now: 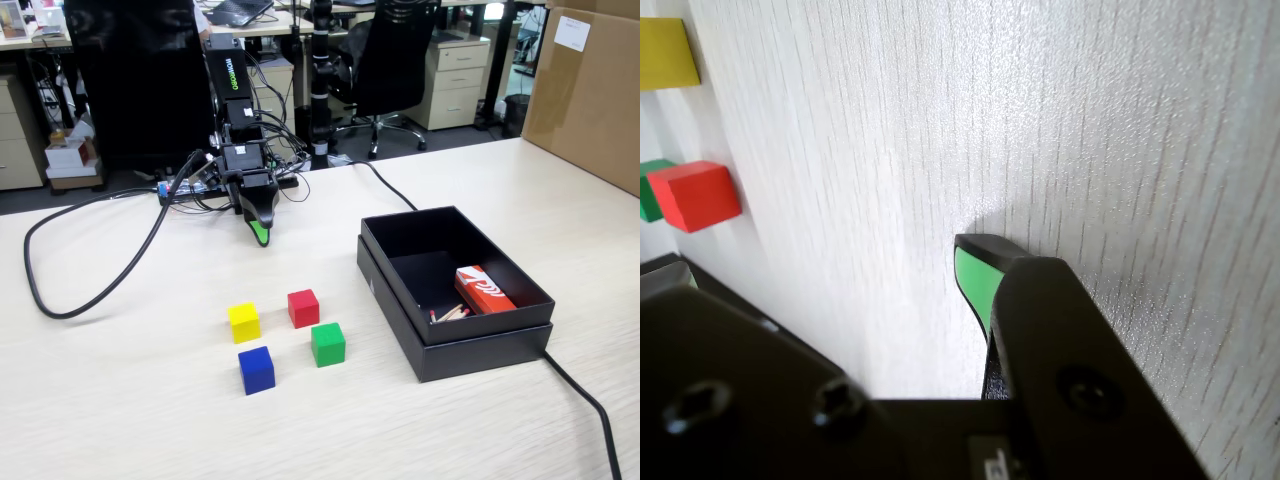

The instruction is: Put the green cube on top of the red cube

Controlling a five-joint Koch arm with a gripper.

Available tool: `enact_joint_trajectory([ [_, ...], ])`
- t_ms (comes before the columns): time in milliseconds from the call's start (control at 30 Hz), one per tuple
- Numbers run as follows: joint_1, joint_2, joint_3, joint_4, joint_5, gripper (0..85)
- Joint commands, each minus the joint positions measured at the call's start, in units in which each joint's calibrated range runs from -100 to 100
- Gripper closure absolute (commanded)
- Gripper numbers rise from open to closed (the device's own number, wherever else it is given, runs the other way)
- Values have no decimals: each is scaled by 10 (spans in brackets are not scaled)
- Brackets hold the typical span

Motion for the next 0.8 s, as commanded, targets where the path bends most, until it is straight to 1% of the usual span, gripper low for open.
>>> enact_joint_trajectory([
  [0, 0, 8, -24, -14, 0, 352],
  [267, 0, 40, -4, -14, -2, 351],
  [367, 0, 52, 32, -26, -1, 358],
  [533, 1, 94, 153, -108, 8, 360],
  [567, 0, 114, 215, -142, 15, 370],
  [600, 0, 126, 243, -156, 16, 380],
  [767, 9, 197, 410, -254, 23, 382],
])
